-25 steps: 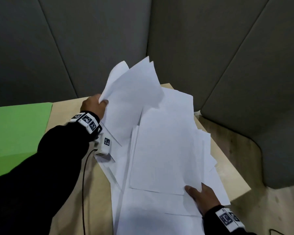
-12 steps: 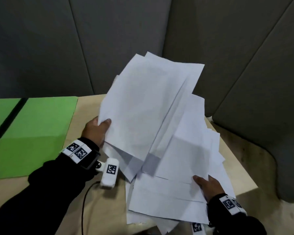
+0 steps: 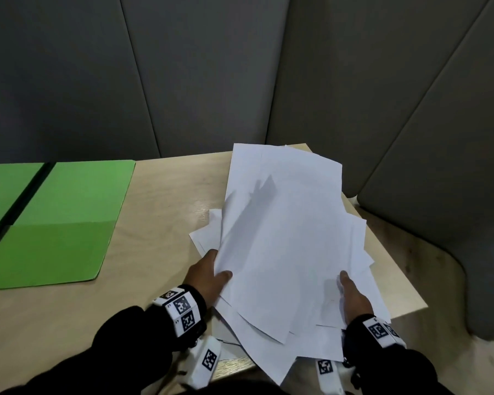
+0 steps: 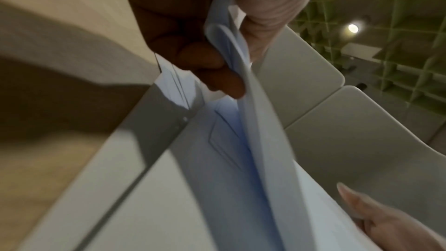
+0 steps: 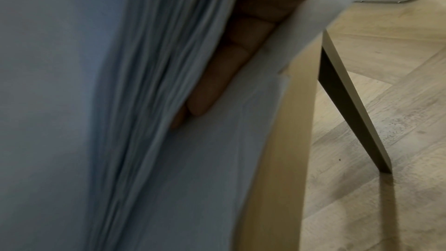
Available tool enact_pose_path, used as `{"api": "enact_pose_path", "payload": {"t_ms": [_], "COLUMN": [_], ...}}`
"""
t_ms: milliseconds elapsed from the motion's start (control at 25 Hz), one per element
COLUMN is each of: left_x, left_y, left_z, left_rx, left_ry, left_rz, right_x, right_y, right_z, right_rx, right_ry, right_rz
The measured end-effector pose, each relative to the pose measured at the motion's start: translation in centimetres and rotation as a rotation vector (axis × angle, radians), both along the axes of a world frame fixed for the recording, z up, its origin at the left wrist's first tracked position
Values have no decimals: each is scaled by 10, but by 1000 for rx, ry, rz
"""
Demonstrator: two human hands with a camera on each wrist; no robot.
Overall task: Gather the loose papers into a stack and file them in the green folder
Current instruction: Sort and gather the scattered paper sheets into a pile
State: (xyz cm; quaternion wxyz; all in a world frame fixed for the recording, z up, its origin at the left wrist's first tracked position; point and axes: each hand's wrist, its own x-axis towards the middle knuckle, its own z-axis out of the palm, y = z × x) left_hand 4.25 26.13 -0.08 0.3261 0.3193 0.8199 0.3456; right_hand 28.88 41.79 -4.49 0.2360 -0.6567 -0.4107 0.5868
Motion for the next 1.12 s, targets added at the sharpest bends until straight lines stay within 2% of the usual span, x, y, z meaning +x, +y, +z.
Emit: {"api": "enact_pose_path", "payload": {"t_ms": [160, 240, 360, 480, 560, 640, 720, 800, 880, 1120], "left_x": [4, 7, 11, 7, -3, -15, -26, -36, -47, -58], "left_y": [-4, -6, -8, -12, -15, -18, -20, -20, -17, -17], "left_z": [6, 6, 6, -1, 0, 2, 6, 12, 17, 19], "left_rx": [-41, -45, -37, 10, 30, 84, 117, 118, 94, 21], "left_ry": [-24, -51, -140, -116, -115, -108, -32, 26, 5, -66], "left_rz": [-140, -184, -264, -403, -399, -299, -209, -174, -161, -453], "right_x": [-3, -2, -3, -2, -2, -2, -1, -1, 0, -2], "right_y": [-2, -6, -7, -5, -4, -4, -3, -4, -4, -3], "right_z": [12, 19, 15, 4, 2, 1, 0, 4, 7, 14], "right_rx": [-2, 58, 129, 127, 128, 122, 101, 80, 86, 74], "right_ry": [22, 89, 14, 5, -4, -17, -22, -18, -13, -48], "right_rz": [124, 147, 147, 150, 158, 166, 178, 176, 170, 155]}}
